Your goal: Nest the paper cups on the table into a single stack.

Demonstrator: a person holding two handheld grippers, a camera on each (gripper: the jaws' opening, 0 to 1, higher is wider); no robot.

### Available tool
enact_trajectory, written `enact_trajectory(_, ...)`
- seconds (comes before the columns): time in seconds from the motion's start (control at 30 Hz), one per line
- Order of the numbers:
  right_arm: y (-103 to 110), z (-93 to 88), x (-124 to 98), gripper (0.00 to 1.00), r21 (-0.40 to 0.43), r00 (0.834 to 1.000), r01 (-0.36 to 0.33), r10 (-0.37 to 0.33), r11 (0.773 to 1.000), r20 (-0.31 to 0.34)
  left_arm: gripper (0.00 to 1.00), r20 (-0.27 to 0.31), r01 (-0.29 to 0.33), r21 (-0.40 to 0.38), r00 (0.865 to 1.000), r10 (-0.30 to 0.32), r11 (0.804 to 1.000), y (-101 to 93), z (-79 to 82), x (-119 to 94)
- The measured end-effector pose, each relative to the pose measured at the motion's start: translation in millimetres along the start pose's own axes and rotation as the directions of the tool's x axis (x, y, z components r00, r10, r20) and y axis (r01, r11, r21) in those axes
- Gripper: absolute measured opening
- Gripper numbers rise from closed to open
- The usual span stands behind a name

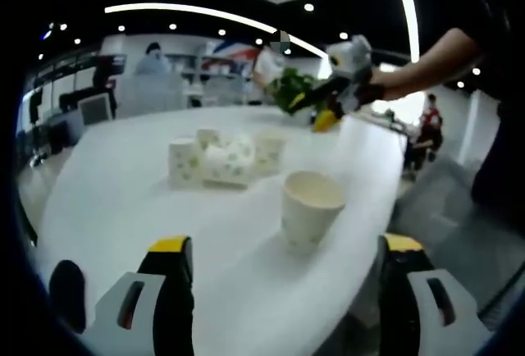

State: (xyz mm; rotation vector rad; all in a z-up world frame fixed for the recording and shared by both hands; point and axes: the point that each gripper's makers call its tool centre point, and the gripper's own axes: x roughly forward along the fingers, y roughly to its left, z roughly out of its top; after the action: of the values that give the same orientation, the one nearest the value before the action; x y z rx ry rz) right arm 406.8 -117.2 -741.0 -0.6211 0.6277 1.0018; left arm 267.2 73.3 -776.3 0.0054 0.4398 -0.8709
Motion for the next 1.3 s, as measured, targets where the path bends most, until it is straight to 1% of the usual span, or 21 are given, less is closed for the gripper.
enact_trajectory(0.13,-1.0,1.2,5.1,0.56,-0.016,1.000,-0.006,0.006,1.000,-0.011,0.91,-0.005,0.000,-0.002,1.000,0.000,1.000,0.2,-1.4,-0.3)
enact_trajectory(0.4,1.4,-2.2,14.7,0.54,-0.052,0.998,-0.045,0.042,0.998,-0.050,0.92,-0.003,0.001,0.003,1.000,-0.001,1.000,1.4,-0.6,0.3)
enact_trajectory(0.67,-0.5,-7.9,24.0,0.46,-0.087,0.994,-0.074,0.066,0.993,-0.092,0.92,-0.006,0.003,-0.003,1.000,-0.003,1.000,4.2,-1.6,1.7)
enact_trajectory(0.87,-2.6,-10.6,31.2,0.41,-0.102,0.991,-0.084,0.072,0.991,-0.114,0.92,-0.015,0.002,-0.003,1.000,-0.003,1.000,5.7,-6.2,2.5)
enact_trajectory(0.9,-2.7,-12.0,33.3,0.40,-0.119,0.989,-0.091,0.075,0.989,-0.128,0.92,-0.015,0.002,-0.004,1.000,-0.002,1.000,5.6,-6.0,2.5)
enact_trajectory(0.97,-1.5,-13.8,36.0,0.37,-0.126,0.987,-0.105,0.087,0.986,-0.138,0.92,-0.014,0.000,-0.007,1.000,-0.001,1.000,5.6,-5.9,2.6)
enact_trajectory(1.03,-3.0,-16.4,38.0,0.33,-0.152,0.984,-0.108,0.084,0.982,-0.155,0.92,-0.013,0.000,-0.011,1.000,0.000,1.000,5.5,-6.5,3.0)
enact_trajectory(1.13,-2.4,-16.0,40.0,0.29,-0.144,0.983,-0.123,0.100,0.982,-0.155,0.92,-0.016,0.000,-0.009,1.000,-0.001,1.000,5.5,-7.3,3.0)
enact_trajectory(1.3,-5.0,-19.1,42.9,0.27,-0.150,0.979,-0.128,0.101,0.980,-0.176,0.92,-0.019,-0.001,-0.012,1.000,0.001,1.000,7.4,-8.5,2.8)
